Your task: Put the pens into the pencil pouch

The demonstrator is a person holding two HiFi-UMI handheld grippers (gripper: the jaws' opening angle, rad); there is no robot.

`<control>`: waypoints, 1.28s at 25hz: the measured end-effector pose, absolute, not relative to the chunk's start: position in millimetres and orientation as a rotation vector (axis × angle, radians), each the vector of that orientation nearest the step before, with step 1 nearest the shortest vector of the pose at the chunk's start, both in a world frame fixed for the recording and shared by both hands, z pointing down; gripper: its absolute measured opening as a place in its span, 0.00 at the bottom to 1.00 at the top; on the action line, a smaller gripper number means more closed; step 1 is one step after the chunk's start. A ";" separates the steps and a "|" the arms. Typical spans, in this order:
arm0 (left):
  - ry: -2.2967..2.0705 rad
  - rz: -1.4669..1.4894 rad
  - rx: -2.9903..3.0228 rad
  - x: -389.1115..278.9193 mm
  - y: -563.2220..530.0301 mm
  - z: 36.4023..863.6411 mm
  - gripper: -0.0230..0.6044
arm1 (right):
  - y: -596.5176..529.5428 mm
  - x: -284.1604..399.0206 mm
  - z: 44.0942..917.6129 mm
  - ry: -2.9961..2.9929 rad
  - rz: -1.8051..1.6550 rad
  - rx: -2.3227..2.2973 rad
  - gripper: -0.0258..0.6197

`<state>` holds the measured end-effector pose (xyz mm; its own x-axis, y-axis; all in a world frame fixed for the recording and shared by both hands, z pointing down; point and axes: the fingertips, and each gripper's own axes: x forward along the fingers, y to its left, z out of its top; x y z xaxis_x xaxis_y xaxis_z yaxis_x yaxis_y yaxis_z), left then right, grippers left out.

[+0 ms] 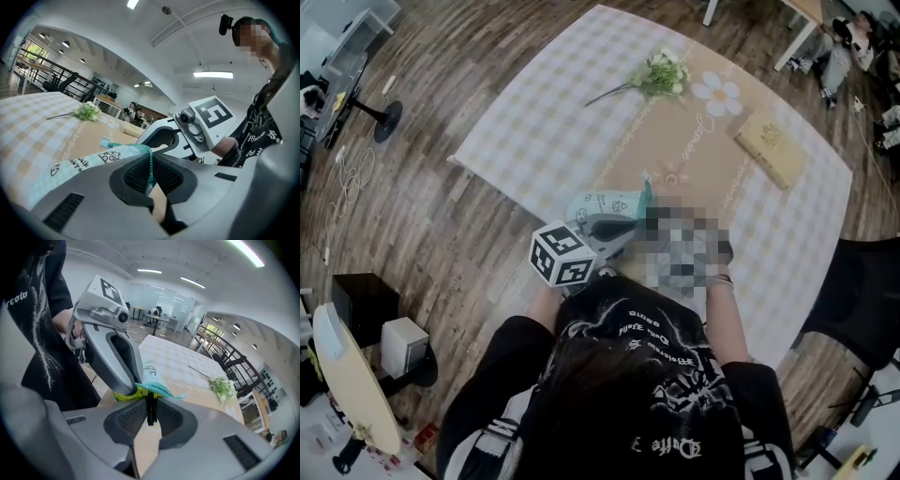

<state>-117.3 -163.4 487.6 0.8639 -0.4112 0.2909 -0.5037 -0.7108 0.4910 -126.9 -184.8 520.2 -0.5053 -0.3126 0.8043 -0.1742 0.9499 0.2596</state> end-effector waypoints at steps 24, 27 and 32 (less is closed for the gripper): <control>-0.505 0.208 2.524 -107.6 -160.7 475.1 0.09 | -145.4 -97.3 527.1 -1.994 -0.178 -0.029 0.14; -0.419 0.275 2.554 -92.6 -151.1 477.3 0.09 | -150.2 -104.2 526.2 -1.996 -0.203 -0.007 0.14; -0.377 0.261 2.537 -90.1 -147.8 478.5 0.09 | -155.8 -116.7 528.5 -2.071 -0.181 0.040 0.14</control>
